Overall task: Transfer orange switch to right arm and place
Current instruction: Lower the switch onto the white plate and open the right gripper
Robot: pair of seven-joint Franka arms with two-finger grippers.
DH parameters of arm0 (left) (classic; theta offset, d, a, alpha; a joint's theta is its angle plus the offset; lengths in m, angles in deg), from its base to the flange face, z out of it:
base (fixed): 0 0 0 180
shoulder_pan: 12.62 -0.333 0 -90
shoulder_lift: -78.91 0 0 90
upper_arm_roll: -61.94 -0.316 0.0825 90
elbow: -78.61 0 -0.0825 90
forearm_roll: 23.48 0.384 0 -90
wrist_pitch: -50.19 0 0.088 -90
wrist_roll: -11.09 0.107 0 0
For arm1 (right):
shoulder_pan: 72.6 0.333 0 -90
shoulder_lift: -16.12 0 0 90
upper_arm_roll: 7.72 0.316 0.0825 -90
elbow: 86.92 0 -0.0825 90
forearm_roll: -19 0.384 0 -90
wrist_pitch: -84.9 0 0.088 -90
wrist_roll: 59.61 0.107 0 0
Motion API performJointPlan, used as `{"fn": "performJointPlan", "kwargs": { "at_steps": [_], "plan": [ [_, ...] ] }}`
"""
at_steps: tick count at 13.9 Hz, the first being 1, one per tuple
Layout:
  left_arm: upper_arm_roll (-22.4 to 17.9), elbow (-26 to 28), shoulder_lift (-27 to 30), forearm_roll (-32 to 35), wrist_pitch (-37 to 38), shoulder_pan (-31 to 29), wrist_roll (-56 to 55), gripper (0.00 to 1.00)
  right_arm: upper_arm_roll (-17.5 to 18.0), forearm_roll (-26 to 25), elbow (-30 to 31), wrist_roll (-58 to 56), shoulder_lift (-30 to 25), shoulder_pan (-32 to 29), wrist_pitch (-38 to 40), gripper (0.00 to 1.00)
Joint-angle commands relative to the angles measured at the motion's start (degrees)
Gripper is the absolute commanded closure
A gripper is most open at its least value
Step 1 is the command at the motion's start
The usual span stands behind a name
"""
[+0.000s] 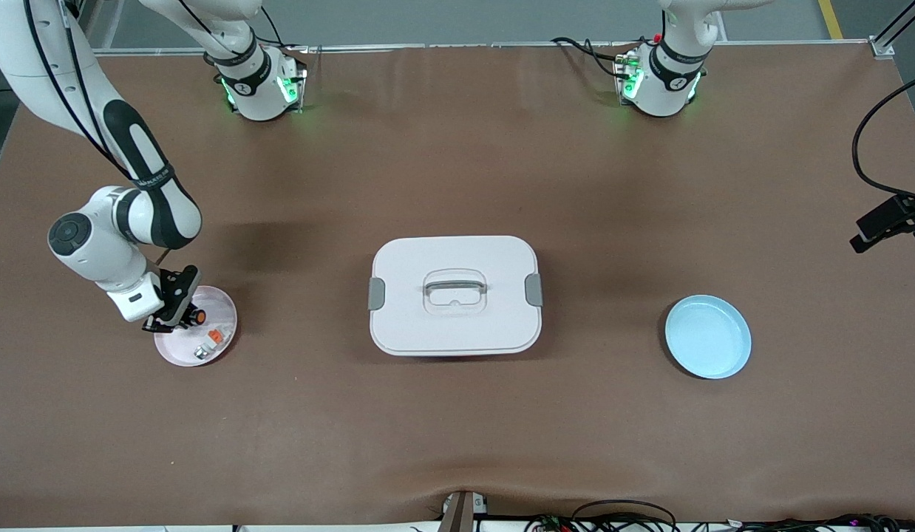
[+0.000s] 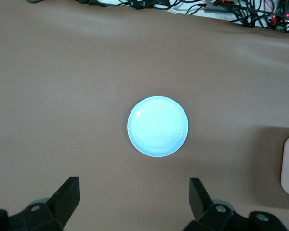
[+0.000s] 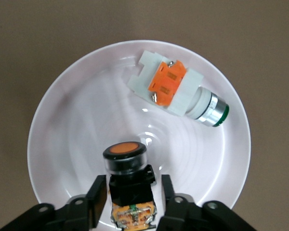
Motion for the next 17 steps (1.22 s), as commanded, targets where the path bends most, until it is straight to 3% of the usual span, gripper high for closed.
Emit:
{"fn": "performJointPlan", "kwargs": {
  "at_steps": [1,5,7,11,13,17],
  "plan": [
    [-1.7,-4.4,-3.1,-0.7,0.9,2.1,0.5,0.0,-0.7,-1.4,-0.4,1.9,0.1,0.5,0.1,0.0],
    [-2.7,-6.2,-4.4,-0.8,0.7,3.9,0.2,0.0,-0.9,-1.3,-1.0,3.2,-0.5,0.5,2.7,0.0],
    [-2.8,-9.2,-6.4,-0.7,0.8,4.8,-2.9,0.0,-0.9,-1.3,-3.4,7.4,-2.9,0.6,11.4,0.0],
    [-3.0,-9.0,-5.7,-0.2,1.2,5.7,-2.3,0.0,-0.7,-1.3,-8.1,19.6,-7.7,1.0,25.1,0.0],
    [-3.0,-6.3,-3.0,-0.1,4.0,5.4,-1.6,0.0,-0.7,-1.2,-11.8,25.1,-8.9,0.6,33.0,0.0],
    [-2.5,3.5,4.7,0.2,2.2,4.1,3.6,0.0,-0.8,-0.3,-18.9,33.2,-10.7,-2.1,45.1,0.0]
  ]
}}
